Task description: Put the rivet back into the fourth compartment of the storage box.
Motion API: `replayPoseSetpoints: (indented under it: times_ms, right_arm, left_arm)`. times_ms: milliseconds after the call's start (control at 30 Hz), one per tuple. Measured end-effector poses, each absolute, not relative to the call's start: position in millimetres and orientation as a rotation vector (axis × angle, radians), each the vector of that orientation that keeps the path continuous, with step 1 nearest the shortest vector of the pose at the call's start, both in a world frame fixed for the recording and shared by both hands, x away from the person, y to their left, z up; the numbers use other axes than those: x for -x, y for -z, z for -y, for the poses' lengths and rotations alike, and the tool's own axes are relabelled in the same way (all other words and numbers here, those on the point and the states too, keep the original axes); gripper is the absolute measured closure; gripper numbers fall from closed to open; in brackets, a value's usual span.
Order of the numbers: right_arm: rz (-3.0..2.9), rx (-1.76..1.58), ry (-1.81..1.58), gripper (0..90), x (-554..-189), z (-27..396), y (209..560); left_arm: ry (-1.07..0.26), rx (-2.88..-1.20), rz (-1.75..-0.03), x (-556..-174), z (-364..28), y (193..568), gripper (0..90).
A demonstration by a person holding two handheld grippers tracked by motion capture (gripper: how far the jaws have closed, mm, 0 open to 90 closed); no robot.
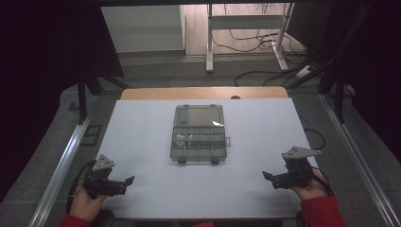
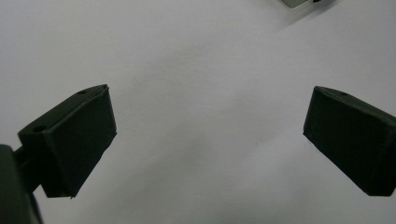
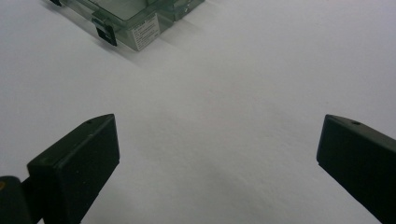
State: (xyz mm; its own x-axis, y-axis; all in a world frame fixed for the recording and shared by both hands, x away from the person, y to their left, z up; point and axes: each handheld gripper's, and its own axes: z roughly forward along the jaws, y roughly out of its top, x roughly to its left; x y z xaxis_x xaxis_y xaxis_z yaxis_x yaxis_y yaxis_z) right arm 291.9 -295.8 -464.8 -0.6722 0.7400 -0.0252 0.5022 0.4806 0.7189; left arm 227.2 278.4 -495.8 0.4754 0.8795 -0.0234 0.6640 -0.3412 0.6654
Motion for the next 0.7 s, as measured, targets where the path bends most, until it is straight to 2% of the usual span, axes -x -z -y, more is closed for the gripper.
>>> replayPoseSetpoints:
  times_ms: [700]
  right_arm:
    - [-2.346,-1.102,-0.995,0.0,-282.0,317.5,464.1]
  left_arm:
    - [-0.456,-2.12,-1.267,-227.2,-278.0,495.7,2.8]
